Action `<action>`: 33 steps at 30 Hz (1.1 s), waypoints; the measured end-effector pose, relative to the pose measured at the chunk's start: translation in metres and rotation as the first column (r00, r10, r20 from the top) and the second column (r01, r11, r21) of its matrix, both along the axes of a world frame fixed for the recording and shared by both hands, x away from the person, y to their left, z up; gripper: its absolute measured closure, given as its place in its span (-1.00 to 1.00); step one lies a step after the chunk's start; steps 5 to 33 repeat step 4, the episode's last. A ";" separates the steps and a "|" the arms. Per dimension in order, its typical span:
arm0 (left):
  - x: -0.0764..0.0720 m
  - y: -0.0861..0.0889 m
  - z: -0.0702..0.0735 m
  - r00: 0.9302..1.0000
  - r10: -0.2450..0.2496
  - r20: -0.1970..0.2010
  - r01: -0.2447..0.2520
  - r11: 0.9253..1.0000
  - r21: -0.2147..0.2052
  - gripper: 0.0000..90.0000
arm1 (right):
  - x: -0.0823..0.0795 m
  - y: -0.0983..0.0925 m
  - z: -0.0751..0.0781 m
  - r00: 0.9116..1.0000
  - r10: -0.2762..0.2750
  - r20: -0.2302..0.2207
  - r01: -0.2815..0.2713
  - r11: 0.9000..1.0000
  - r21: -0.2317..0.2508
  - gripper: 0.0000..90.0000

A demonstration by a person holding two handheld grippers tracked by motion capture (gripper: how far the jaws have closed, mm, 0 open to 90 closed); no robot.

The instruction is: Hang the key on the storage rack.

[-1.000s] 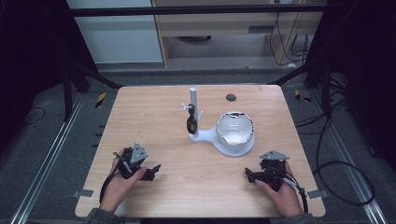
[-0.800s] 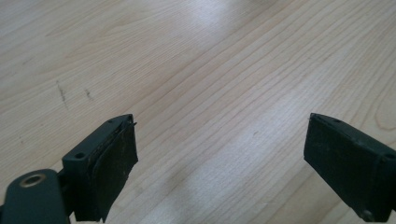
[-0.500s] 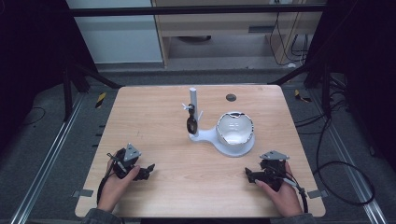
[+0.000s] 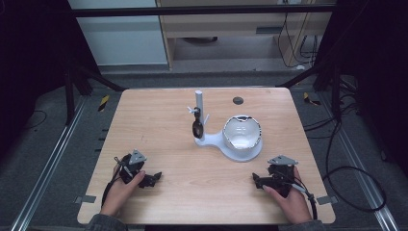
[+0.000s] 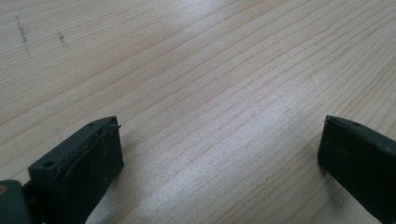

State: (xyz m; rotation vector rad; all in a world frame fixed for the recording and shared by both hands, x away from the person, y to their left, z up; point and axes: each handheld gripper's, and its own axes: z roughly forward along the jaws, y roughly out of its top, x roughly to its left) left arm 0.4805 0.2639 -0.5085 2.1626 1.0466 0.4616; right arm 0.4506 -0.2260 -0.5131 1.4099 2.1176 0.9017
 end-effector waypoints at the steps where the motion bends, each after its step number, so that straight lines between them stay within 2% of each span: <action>1: 0.000 0.000 0.000 1.000 0.000 0.000 0.000 1.000 0.000 -1.00 | 0.000 0.000 0.000 1.000 -0.001 0.000 0.001 1.000 0.000 -0.99; 33: 0.000 0.000 0.000 1.000 0.000 0.000 0.000 1.000 0.000 -1.00 | 0.000 0.000 0.000 1.000 0.000 0.000 0.000 1.000 0.001 -0.99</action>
